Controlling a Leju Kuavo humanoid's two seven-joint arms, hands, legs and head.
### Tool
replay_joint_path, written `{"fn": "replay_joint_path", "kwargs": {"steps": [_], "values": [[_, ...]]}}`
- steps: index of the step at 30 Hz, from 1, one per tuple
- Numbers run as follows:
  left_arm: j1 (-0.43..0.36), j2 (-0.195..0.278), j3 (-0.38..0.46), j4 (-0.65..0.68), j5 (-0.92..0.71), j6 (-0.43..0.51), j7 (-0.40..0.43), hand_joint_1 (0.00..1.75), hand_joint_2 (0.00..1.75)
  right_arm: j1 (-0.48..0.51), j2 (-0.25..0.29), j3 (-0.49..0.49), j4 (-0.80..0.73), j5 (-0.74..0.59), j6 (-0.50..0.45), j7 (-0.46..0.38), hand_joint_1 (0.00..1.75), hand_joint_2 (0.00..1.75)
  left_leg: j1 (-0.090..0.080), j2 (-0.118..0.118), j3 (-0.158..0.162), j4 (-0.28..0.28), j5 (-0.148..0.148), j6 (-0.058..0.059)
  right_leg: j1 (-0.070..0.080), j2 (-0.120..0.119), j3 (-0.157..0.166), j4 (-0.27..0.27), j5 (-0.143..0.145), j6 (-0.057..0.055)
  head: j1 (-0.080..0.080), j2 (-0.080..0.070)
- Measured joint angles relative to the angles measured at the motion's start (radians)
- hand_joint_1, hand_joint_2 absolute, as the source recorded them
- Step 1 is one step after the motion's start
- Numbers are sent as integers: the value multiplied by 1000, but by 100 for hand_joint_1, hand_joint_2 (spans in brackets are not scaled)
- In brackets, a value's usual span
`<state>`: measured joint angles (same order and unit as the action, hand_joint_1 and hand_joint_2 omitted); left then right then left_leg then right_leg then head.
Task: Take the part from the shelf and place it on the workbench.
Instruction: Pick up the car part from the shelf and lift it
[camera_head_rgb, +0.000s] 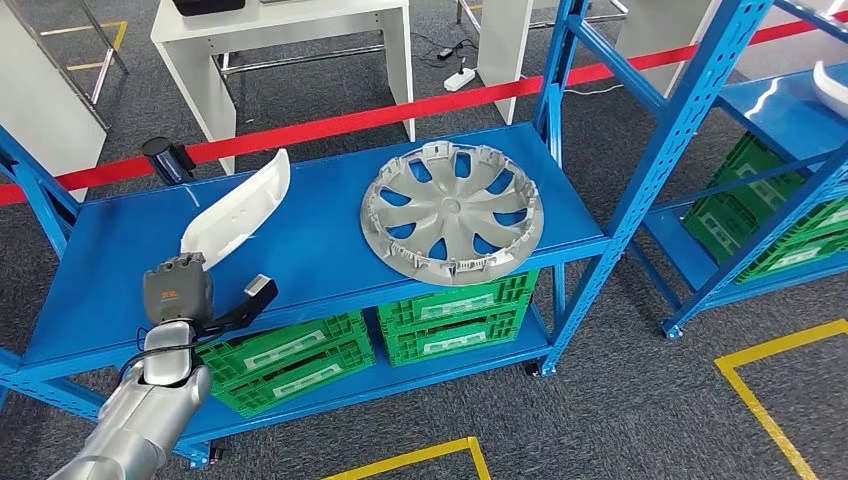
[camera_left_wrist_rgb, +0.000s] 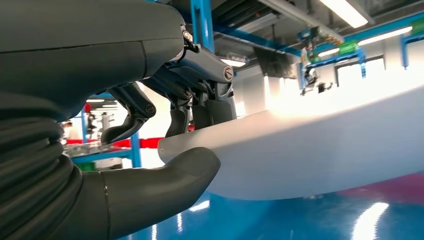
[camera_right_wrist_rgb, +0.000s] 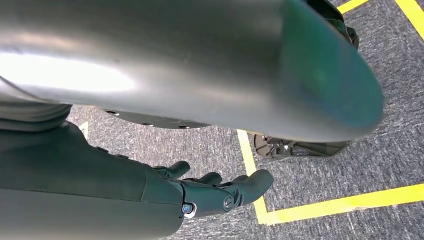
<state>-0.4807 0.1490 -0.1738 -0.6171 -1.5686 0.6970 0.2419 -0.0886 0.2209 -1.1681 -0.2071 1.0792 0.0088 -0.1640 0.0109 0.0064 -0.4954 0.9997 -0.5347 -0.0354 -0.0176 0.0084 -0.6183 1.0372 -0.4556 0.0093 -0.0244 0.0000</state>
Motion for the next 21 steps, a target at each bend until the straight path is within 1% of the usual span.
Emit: {"fn": "replay_joint_path", "kwargs": {"steps": [5,10,12,15,19,21], "values": [[13,-27,27,-54,1,0,-120,175,175,0,0,0,0,1,0,0,0,0,0,0,-1,0,0,0,0,0,0,0,0,0,0,0],[34,-76,102,-118,22,0,-252,175,175,-1,0,0,0,2,0,8,0,0,0,0,-1,0,0,0,0,0,0,0,0,0,0,0],[44,-99,134,-145,41,0,-292,175,175,-1,0,0,0,5,0,12,0,0,0,0,-1,0,0,0,0,0,0,0,0,0,0,0],[67,-129,162,-194,83,0,-343,175,175,-1,0,0,0,7,0,16,0,0,0,0,-1,0,0,0,0,0,0,0,0,0,0,0],[94,-156,175,-244,117,0,-375,175,175,-2,0,0,0,7,0,17,0,0,0,0,-1,0,0,0,0,-1,0,0,0,0,0,0],[115,-169,176,-283,172,0,-415,175,175,-1,0,0,0,9,0,19,0,0,0,0,-1,0,0,0,-1,0,0,0,0,0,0,0]]}}
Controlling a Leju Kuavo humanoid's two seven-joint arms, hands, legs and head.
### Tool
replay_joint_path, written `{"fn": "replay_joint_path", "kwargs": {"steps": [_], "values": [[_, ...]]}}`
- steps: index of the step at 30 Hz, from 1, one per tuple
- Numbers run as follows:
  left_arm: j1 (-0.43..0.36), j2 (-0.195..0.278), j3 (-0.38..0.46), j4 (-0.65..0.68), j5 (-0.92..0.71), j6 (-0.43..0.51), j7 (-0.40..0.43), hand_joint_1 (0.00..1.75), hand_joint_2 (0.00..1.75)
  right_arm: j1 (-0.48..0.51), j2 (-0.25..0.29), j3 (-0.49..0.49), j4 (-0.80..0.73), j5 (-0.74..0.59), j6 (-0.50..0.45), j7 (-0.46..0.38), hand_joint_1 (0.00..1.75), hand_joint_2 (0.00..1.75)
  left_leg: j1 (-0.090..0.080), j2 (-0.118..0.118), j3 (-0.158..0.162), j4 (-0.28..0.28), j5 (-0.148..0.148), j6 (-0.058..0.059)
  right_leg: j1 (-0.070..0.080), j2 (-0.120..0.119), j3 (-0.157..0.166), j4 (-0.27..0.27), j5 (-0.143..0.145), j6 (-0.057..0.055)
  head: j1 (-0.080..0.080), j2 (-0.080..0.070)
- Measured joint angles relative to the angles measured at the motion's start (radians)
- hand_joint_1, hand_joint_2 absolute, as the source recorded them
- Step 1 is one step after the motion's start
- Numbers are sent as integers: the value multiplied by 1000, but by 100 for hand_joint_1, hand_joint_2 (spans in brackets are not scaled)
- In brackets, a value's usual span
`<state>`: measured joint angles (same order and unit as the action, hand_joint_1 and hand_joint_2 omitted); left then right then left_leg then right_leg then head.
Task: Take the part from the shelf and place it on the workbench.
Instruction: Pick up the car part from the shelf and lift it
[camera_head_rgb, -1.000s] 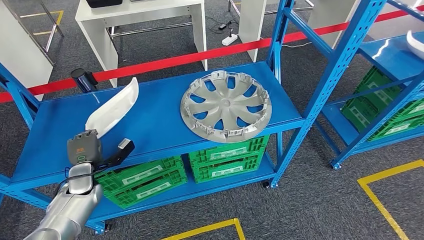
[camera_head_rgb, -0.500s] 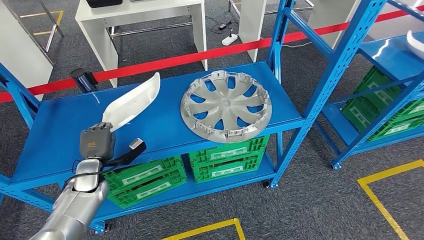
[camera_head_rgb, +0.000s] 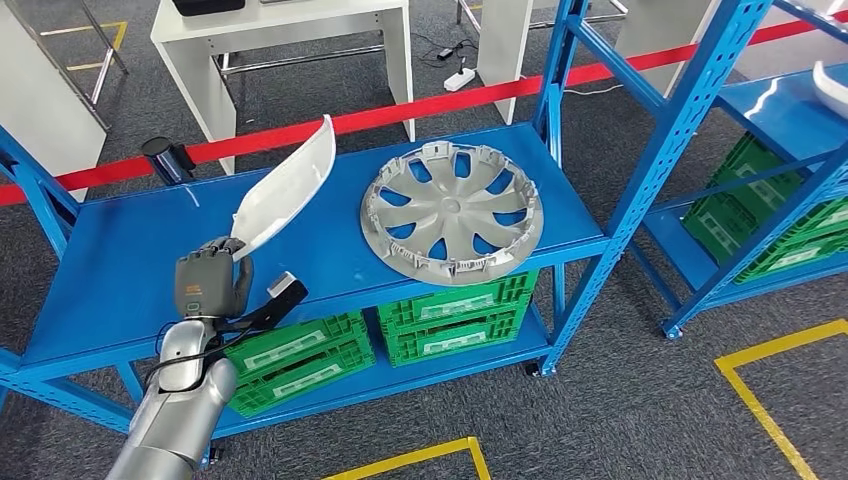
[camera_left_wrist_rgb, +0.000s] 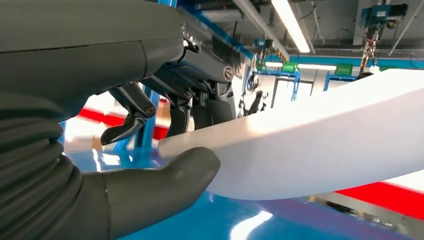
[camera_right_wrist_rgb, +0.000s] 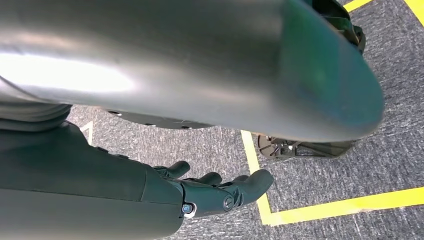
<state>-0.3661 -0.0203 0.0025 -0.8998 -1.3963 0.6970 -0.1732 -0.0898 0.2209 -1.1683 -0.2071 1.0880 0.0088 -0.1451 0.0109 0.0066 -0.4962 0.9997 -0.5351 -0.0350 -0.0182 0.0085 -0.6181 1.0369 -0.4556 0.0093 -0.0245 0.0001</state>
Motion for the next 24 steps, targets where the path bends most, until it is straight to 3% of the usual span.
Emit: {"fn": "replay_joint_path", "kwargs": {"steps": [5,17,24], "values": [[90,-46,-18,-177,180,-19,-119,175,175,0,0,0,0,1,0,10,0,0,0,-1,0,0,0,1,0,-1,0,0,0,0,0,0],[226,-88,-206,-489,485,-143,-309,175,175,-2,0,0,0,25,0,18,0,0,-1,-1,0,0,-2,2,0,-2,1,-1,-1,1,0,0],[266,-108,-325,-600,514,-150,-327,175,175,-2,0,1,0,35,0,28,0,0,-1,-1,0,0,-2,3,0,-2,1,-2,-1,1,0,0]]}}
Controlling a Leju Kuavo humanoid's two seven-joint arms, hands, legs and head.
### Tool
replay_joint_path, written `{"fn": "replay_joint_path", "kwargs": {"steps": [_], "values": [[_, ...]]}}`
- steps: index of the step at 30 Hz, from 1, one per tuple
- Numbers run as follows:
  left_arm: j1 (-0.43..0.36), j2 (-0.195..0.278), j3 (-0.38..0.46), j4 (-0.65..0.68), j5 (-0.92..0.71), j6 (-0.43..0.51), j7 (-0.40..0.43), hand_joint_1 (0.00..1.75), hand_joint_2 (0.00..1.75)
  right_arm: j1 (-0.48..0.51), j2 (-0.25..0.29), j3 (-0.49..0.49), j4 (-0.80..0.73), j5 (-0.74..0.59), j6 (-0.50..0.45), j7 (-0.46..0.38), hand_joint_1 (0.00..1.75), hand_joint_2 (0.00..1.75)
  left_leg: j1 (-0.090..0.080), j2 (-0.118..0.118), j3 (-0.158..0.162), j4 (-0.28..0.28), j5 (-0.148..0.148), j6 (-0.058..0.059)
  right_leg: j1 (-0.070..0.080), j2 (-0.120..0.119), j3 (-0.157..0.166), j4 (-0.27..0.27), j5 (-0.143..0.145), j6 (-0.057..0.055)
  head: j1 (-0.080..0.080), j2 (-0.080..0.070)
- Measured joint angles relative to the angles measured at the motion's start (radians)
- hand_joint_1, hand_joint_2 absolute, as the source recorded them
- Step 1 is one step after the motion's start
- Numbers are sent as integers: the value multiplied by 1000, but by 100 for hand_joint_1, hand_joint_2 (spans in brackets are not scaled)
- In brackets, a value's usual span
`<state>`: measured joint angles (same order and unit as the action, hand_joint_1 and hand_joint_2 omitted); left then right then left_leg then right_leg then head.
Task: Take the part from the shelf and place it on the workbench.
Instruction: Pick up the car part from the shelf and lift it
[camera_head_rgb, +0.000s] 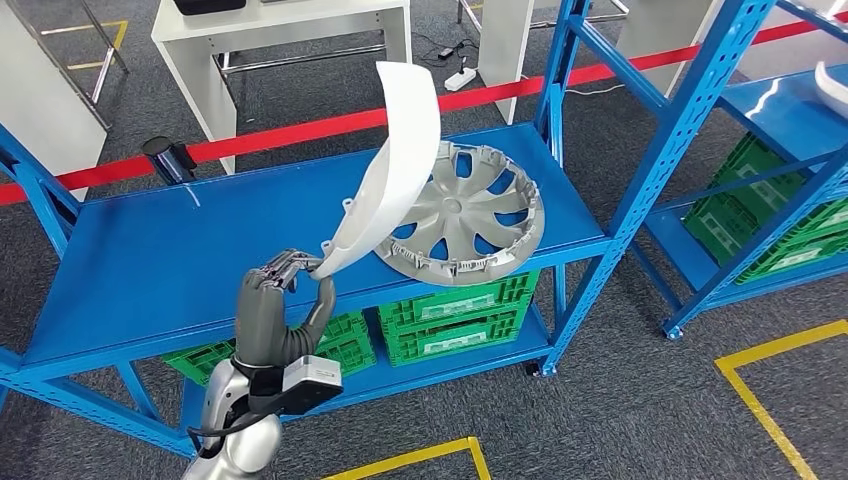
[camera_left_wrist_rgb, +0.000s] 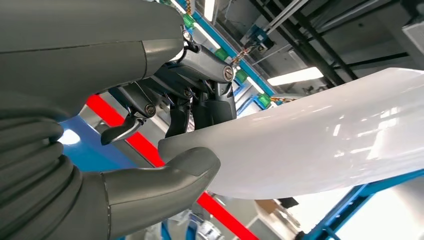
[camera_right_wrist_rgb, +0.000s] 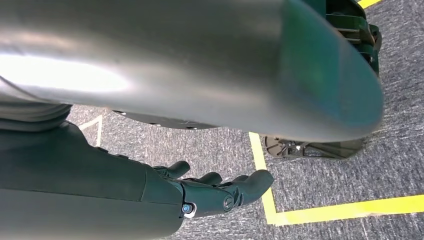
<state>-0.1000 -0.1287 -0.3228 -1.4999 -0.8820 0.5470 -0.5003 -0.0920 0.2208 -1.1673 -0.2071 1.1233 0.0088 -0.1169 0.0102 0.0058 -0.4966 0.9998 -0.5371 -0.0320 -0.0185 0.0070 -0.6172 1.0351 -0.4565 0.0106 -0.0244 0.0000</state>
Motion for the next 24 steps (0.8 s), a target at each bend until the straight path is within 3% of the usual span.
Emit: {"fn": "replay_joint_path", "kwargs": {"steps": [12,16,24], "values": [[12,-2,-28,-32,11,2,-4,175,175,0,0,1,0,1,0,-1,0,0,0,0,0,0,0,0,0,0,0,0,0,0,0,0],[17,-18,-51,-29,-12,51,-15,175,175,0,0,1,0,2,0,0,0,0,-1,0,0,1,0,1,-2,0,1,-1,1,1,0,0],[10,-45,-160,3,101,51,-82,175,175,0,-4,2,0,9,0,21,0,0,-8,0,-4,11,-5,15,-11,0,2,-3,4,14,0,0]]}}
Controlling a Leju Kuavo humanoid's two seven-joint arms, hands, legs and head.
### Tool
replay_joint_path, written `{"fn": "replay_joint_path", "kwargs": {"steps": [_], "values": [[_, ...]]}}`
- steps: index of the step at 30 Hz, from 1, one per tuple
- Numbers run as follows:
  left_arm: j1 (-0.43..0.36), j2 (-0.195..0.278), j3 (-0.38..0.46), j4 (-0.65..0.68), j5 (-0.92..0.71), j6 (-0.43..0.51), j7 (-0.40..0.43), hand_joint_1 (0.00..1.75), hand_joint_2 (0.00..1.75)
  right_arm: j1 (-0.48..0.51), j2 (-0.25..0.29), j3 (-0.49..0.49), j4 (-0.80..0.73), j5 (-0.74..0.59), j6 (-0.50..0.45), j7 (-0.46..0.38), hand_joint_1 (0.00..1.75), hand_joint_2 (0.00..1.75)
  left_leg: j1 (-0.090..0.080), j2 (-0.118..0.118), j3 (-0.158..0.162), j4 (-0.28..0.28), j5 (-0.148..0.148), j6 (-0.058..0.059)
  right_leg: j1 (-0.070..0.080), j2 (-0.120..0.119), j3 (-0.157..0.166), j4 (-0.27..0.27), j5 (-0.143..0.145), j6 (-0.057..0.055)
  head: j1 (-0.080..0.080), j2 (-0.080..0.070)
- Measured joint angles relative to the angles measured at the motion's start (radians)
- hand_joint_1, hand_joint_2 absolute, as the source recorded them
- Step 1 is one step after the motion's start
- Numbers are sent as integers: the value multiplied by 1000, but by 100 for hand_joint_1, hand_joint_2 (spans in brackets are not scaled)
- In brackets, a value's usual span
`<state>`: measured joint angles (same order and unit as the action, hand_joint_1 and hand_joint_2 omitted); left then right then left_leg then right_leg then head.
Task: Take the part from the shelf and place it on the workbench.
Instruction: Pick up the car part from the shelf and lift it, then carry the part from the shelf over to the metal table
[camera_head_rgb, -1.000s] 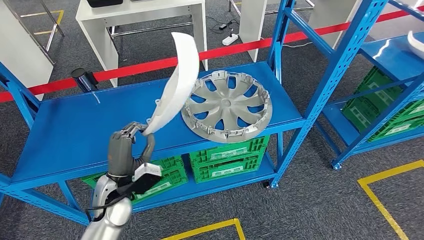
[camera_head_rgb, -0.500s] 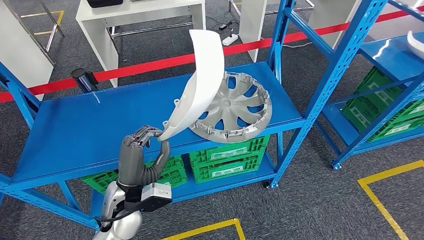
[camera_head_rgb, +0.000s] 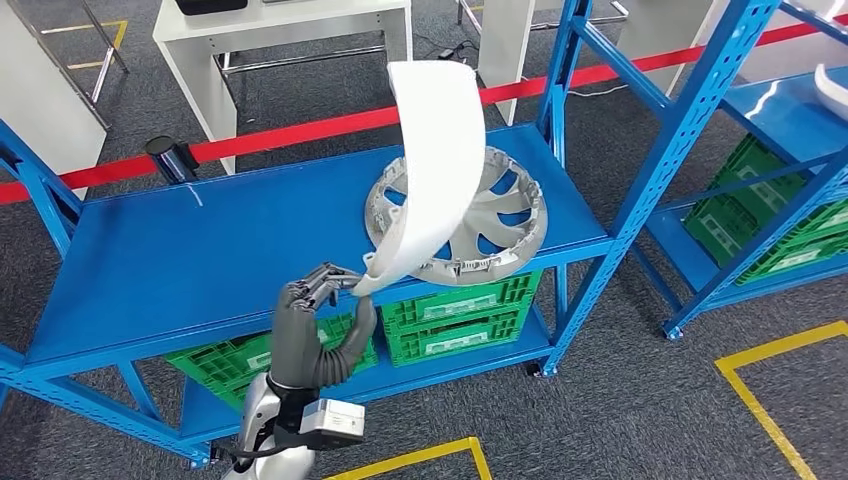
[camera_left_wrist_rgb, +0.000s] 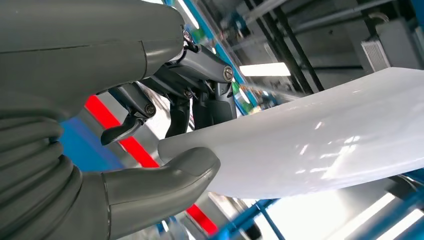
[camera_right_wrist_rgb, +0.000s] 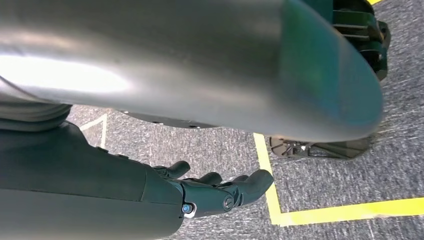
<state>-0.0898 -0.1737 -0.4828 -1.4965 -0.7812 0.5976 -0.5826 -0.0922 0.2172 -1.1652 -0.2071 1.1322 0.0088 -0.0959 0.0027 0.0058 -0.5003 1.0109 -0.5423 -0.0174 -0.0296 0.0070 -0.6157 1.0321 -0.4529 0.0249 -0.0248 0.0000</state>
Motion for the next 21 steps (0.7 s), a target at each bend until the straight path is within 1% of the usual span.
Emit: {"fn": "replay_joint_path", "kwargs": {"steps": [2,3,4,5,6,8,9,10,11,12,13,14,15,16,17,19,20,21], "values": [[0,-1,-27,6,23,-16,-12,175,175,0,-1,0,0,1,0,5,0,0,-3,0,-3,3,3,8,-3,0,1,-3,5,8,0,0],[0,-2,-39,7,35,-24,-18,175,175,0,-1,0,0,2,0,8,0,0,-3,0,-3,-1,9,13,-2,0,3,-7,9,13,0,0],[-1,-3,-50,9,46,-33,-23,175,175,0,-2,0,0,2,0,11,0,0,-1,1,-2,-8,18,19,-2,0,2,-7,7,17,0,0],[-2,-5,-60,9,57,-42,-27,175,175,0,-4,0,0,1,0,14,0,0,3,2,-1,-17,27,26,-1,0,-4,7,-8,19,1,0],[-3,-7,-69,10,65,-49,-30,175,175,0,-6,0,0,1,0,16,0,0,6,4,-2,-25,35,31,1,-1,-18,40,-35,20,3,0],[-4,-10,-85,13,75,-58,-34,175,175,0,-9,0,0,-1,1,17,0,0,8,7,-9,-27,42,35,2,-2,-67,161,-108,21,8,0],[-4,-10,-91,16,78,-62,-36,175,175,1,-10,0,0,-2,2,17,0,0,8,8,-15,-23,43,34,2,-2,-88,219,-133,23,10,0],[-4,-10,-96,20,80,-65,-37,175,175,1,-12,0,0,-4,2,17,0,0,8,9,-21,-17,43,34,1,-2,-97,251,-139,25,11,0],[-4,-10,-102,22,82,-68,-39,175,175,1,-14,0,0,-6,2,17,0,0,9,10,-27,-11,42,32,0,-2,-88,246,-127,27,11,0],[-4,-10,-107,24,83,-71,-41,175,175,1,-15,0,0,-8,2,17,0,0,11,10,-33,-4,41,30,-2,-3,-60,203,-101,28,12,0],[-5,-10,-112,25,84,-74,-43,175,175,1,-17,0,0,-10,2,17,0,0,13,10,-38,3,39,26,-4,-5,-20,136,-77,30,12,0],[-7,-11,-116,25,85,-77,-44,175,175,0,-19,0,0,-10,2,17,0,0,13,9,-45,10,37,20,-3,-4,15,81,-60,28,13,0],[-9,-12,-120,25,87,-81,-46,175,175,-1,-19,0,0,-11,2,17,0,0,13,8,-50,16,34,13,-1,-3,36,43,-51,23,13,0],[-12,-12,-123,25,89,-84,-47,175,175,-1,-20,0,0,-11,2,17,0,0,11,6,-54,22,32,6,1,-2,45,26,-54,15,14,0],[-16,-13,-127,25,91,-87,-47,175,175,-1,-20,0,0,-12,2,17,0,0,10,5,-57,24,32,-1,4,0,43,29,-57,6,13,0],[-21,-13,-135,25,93,-90,-47,175,175,-1,-20,0,0,-12,1,16,0,0,12,4,-59,29,29,-15,3,0,39,23,-60,-13,11,0],[-23,-13,-138,25,93,-91,-47,175,175,-1,-20,0,0,-12,1,16,0,0,14,3,-63,40,19,-21,3,0,37,22,-57,-20,9,0],[-24,-13,-140,25,93,-91,-47,175,175,-1,-20,0,0,-12,1,16,0,0,15,3,-74,70,-3,-25,2,0,35,20,-54,-27,7,0]]}}
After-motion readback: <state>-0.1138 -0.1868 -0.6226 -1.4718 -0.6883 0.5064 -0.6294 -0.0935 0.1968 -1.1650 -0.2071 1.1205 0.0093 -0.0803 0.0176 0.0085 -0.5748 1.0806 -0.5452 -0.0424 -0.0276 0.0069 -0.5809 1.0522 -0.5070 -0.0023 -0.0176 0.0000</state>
